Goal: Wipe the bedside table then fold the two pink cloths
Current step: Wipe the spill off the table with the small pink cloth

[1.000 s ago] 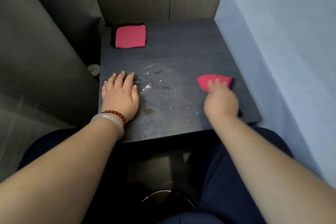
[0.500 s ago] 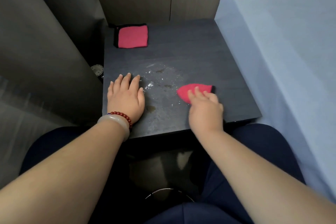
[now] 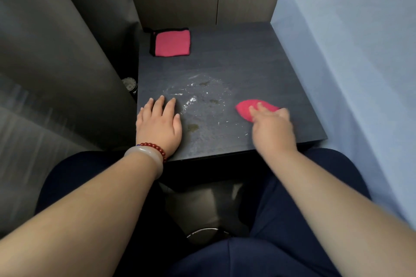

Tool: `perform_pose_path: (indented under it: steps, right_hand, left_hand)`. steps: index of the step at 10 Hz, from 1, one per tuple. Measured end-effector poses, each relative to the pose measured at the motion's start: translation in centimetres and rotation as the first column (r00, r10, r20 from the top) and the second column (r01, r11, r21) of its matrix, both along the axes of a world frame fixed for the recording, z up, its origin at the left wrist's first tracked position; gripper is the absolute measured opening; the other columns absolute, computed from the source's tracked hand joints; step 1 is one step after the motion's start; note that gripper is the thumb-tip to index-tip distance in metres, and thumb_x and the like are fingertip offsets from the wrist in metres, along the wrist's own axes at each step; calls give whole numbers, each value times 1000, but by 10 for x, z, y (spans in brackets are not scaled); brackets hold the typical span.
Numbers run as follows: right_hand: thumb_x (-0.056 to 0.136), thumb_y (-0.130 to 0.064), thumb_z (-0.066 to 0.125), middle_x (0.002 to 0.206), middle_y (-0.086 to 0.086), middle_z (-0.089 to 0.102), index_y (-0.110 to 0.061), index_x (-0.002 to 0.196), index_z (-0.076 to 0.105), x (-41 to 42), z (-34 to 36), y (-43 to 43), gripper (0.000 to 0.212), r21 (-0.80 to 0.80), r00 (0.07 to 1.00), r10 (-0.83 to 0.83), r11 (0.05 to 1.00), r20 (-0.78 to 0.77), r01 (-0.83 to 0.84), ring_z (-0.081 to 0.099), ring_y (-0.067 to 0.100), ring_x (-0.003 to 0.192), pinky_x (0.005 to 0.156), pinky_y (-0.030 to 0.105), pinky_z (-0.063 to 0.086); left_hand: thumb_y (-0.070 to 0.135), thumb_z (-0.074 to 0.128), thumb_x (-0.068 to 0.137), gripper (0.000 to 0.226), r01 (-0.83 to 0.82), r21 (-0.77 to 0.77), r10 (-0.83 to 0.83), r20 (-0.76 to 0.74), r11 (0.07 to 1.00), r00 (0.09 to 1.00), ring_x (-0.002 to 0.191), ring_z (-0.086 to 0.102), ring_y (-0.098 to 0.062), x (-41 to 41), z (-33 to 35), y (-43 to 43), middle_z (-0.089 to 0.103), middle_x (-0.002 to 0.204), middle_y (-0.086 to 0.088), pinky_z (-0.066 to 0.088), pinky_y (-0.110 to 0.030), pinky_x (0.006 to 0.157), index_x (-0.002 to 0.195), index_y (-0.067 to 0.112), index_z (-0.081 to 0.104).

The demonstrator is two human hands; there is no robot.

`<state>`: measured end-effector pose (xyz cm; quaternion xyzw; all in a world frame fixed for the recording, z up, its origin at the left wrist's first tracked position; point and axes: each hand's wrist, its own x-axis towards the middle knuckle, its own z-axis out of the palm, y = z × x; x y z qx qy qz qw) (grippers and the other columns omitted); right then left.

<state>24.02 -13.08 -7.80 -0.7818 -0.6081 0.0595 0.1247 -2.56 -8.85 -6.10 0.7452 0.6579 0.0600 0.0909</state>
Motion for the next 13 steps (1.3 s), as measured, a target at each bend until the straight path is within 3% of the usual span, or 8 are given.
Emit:
perform_pose_path:
  steps: [1, 2, 4, 6, 8, 10, 12, 13]
  right_hand:
    - [86, -8, 43, 142, 9, 45, -22, 131, 55, 51, 13, 13, 49, -62, 967, -256, 965, 9, 256, 39, 36, 117, 97, 40, 36]
    - [85, -3, 42, 143, 8, 42, -14, 136, 49, 22, 22, 12, 52, -58, 956, -288, 955, 56, 291, 37, 38, 115, 92, 39, 38]
    - [91, -21, 37, 147, 0, 42, -29, 141, 44, -16, 8, -10, 51, -9, 999, 45, 999, 30, -45, 38, 32, 112, 97, 34, 35]
    - [86, -12, 35, 148, 18, 39, -11, 137, 50, 54, 10, 0, 53, -54, 948, -303, 950, 99, 309, 28, 45, 133, 112, 46, 20]
    - [84, 2, 42, 160, 9, 16, -14, 149, 29, -38, 11, -17, 69, -119, 994, 103, 987, -43, -107, 5, 36, 146, 120, 41, 7]
    - [82, 2, 42, 153, 20, 27, -6, 145, 35, 59, 19, 3, 64, -206, 963, -245, 942, 113, 264, 22, 45, 137, 113, 46, 20]
    - [85, 2, 41, 159, 10, 20, -12, 149, 31, -33, 10, -22, 66, -95, 986, 157, 982, -48, -161, 10, 33, 146, 120, 40, 12]
    - [82, 0, 35, 155, 17, 26, -7, 145, 37, 29, 13, -5, 63, -129, 998, -62, 990, 16, 64, 19, 40, 142, 116, 42, 16]
  left_hand:
    - [40, 23, 99, 52, 5, -12, -5, -3, 1000, 1000, 147, 12, -27, 0, 0, 1, 23, 159, -5, 9, -46, 119, 150, 26, 27]
    - [40, 23, 99, 52, 2, -10, -2, 2, 1000, 1000, 146, 12, -28, 0, -1, 2, 23, 159, -6, 9, -47, 119, 150, 26, 26]
    - [40, 25, 99, 52, 1, -5, -1, 2, 1000, 1000, 146, 13, -30, 1, -2, 2, 24, 158, -8, 10, -49, 119, 149, 26, 27]
    - [39, 26, 99, 52, -1, -1, 1, 8, 1000, 1000, 146, 13, -30, 1, -3, 2, 25, 158, -8, 10, -49, 119, 149, 26, 28]
    - [37, 29, 99, 51, -15, 17, 14, 19, 1000, 1000, 145, 15, -32, 2, -4, 1, 27, 157, -9, 11, -50, 118, 148, 25, 30]
    - [38, 28, 99, 51, -7, 15, 7, 20, 1000, 1000, 145, 15, -31, 1, -5, 2, 27, 157, -9, 11, -49, 118, 148, 25, 30]
    - [39, 26, 99, 52, -6, 11, 6, 15, 1000, 1000, 145, 14, -31, 1, -6, 3, 26, 157, -8, 10, -49, 119, 149, 26, 28]
    - [39, 26, 99, 52, -6, 10, 6, 26, 1000, 1000, 146, 13, -30, 1, -5, 3, 25, 157, -8, 10, -49, 119, 149, 26, 28]
